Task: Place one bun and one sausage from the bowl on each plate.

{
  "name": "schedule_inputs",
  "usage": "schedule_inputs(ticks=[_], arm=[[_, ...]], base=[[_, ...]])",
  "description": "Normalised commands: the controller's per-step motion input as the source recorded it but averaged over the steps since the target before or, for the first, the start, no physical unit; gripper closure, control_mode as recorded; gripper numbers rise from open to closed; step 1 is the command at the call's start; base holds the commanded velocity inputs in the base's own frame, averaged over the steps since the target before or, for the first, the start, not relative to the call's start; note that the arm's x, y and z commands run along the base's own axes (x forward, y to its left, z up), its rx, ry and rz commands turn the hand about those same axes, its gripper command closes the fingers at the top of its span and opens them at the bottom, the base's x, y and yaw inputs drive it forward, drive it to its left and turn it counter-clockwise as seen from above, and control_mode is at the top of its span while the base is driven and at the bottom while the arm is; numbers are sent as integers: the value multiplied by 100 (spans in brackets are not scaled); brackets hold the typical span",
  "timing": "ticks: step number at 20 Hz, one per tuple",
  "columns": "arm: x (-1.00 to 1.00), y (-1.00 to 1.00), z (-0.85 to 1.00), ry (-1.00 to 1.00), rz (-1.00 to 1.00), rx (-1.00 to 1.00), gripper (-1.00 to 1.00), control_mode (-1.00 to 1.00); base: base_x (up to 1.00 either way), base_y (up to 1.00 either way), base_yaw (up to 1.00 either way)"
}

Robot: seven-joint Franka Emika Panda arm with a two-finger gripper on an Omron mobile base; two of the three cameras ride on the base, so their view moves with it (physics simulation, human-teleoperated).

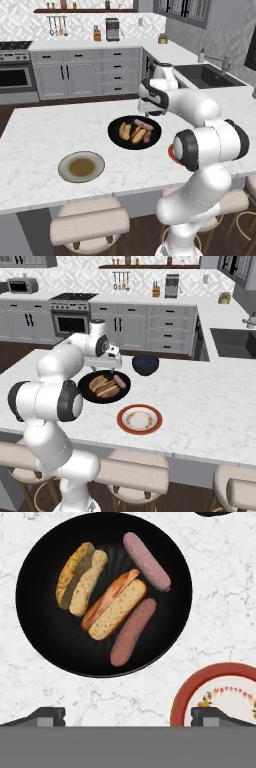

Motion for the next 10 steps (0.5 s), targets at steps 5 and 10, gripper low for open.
schedule_inputs(ticks=[5,10], arm=[[3,0,-56,3,0,0,-100,-100],[1,0,-60,0,0,0,-100,-100]], base=[[0,0,0],[0,0,0]])
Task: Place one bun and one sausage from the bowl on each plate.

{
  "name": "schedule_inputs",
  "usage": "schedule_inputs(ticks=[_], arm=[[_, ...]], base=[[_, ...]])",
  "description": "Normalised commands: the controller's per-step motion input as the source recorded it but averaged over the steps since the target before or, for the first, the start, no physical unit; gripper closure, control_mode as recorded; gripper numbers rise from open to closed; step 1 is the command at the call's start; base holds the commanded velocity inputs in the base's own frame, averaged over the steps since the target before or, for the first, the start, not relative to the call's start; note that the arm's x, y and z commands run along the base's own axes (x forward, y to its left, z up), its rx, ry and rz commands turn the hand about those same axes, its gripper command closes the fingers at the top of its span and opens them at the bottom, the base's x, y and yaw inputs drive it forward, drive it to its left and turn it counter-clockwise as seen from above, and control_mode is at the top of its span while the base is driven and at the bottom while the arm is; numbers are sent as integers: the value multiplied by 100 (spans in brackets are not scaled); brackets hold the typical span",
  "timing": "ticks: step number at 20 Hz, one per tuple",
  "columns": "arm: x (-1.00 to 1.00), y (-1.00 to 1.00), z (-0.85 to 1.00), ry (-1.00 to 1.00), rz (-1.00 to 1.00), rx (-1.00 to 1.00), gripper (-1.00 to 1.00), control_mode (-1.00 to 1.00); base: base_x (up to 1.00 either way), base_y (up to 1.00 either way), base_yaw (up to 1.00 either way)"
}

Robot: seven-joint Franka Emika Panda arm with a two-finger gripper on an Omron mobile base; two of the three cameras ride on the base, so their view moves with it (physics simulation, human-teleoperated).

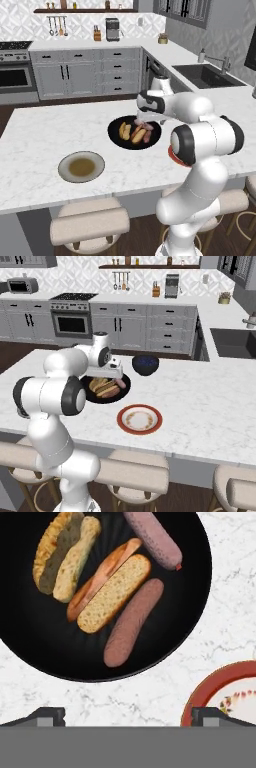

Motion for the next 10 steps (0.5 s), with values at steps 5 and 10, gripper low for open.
schedule_inputs(ticks=[5,10], arm=[[21,1,-26,0,0,0,-100,-100],[36,0,-14,0,0,0,-100,-100]], base=[[0,0,0],[0,0,0]])
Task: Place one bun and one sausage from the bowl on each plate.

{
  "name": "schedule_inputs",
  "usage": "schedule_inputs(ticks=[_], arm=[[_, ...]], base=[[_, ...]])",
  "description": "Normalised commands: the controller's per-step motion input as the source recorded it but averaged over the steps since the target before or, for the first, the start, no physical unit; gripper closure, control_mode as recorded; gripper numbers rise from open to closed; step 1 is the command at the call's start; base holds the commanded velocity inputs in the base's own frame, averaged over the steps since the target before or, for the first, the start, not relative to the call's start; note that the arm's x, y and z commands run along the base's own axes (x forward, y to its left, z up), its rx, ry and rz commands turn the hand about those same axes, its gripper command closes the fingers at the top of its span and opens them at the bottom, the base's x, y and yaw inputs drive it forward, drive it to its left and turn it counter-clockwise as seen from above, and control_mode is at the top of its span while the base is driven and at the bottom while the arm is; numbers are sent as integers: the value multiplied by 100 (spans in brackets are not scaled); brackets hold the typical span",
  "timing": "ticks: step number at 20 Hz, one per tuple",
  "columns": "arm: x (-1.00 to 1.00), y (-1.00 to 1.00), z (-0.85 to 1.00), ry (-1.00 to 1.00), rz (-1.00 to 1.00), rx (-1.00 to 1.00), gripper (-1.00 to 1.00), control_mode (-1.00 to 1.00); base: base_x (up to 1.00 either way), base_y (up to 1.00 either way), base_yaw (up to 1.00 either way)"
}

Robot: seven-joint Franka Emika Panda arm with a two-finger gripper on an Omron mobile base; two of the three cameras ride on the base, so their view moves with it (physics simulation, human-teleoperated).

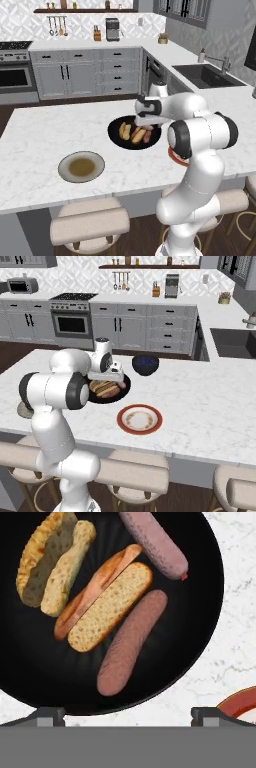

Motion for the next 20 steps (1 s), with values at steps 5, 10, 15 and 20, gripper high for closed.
schedule_inputs(ticks=[5,10,15,20], arm=[[53,0,-26,0,0,0,-100,-100],[24,0,-40,0,0,0,-100,-100],[0,0,-20,0,0,0,-100,-100],[0,0,-27,7,0,0,-100,-100]], base=[[0,0,0],[0,0,0],[0,0,0],[0,0,0]])
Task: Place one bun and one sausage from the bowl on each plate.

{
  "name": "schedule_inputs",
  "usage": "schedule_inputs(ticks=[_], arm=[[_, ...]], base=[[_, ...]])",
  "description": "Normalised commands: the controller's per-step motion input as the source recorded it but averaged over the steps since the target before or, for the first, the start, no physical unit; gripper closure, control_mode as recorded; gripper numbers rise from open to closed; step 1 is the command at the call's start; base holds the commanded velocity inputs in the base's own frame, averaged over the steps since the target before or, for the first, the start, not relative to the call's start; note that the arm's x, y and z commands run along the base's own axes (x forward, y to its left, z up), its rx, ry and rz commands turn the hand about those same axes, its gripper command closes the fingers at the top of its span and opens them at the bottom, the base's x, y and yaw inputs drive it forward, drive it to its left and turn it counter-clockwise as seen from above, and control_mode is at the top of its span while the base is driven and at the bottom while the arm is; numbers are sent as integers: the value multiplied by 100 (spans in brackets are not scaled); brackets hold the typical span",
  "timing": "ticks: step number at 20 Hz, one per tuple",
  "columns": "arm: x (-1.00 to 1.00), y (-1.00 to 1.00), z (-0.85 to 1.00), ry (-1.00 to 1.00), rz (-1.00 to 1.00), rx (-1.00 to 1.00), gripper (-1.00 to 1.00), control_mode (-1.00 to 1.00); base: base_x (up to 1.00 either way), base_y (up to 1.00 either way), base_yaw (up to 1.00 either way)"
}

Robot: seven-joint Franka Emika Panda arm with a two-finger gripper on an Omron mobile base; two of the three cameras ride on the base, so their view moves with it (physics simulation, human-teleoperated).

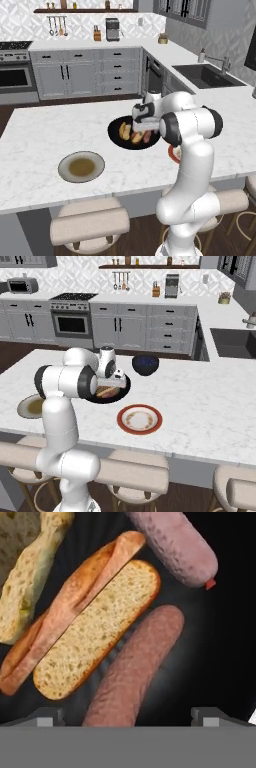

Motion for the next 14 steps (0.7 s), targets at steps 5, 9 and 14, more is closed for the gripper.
schedule_inputs(ticks=[5,9,14], arm=[[0,1,-29,9,0,0,-100,-100],[0,5,-32,10,0,0,-100,-100],[0,11,-18,0,0,0,-100,-100]], base=[[0,0,0],[0,0,0],[0,0,0]])
